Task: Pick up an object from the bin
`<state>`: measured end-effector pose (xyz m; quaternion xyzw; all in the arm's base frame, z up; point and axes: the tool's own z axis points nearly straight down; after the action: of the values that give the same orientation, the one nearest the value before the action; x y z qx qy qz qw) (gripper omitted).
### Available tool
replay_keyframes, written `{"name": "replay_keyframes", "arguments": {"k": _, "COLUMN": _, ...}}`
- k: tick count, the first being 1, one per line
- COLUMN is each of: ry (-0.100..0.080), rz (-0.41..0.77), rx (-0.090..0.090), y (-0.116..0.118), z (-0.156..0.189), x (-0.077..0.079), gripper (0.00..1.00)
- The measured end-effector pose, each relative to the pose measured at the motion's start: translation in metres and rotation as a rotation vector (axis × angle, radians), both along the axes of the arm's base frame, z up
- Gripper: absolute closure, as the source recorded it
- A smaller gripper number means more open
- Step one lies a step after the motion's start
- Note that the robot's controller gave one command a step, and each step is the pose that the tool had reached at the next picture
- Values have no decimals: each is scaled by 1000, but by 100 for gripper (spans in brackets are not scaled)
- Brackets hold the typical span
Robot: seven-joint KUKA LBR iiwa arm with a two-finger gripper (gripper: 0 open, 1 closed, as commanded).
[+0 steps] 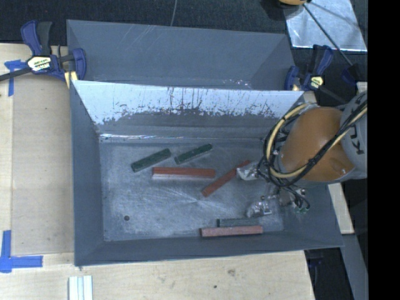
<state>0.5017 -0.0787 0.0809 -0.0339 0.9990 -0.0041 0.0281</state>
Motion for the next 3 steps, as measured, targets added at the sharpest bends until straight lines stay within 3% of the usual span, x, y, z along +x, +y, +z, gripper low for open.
{"name": "replay_keyframes", "arguments": {"k": 1, "ry": 51, "rz": 264, "rx": -1, "y": 79, "z": 21, "x": 72, "gripper": 100}}
{"name": "replay_keyframes", "arguments": {"k": 2, "ry": 52, "rz": 265, "rx": -1, "y": 79, "z": 21, "x": 72, "gripper": 0}}
{"name": "replay_keyframes", "arguments": {"k": 3, "ry": 52, "rz": 265, "rx": -1, "y": 79, "z": 21, "x": 72, "gripper": 0}}
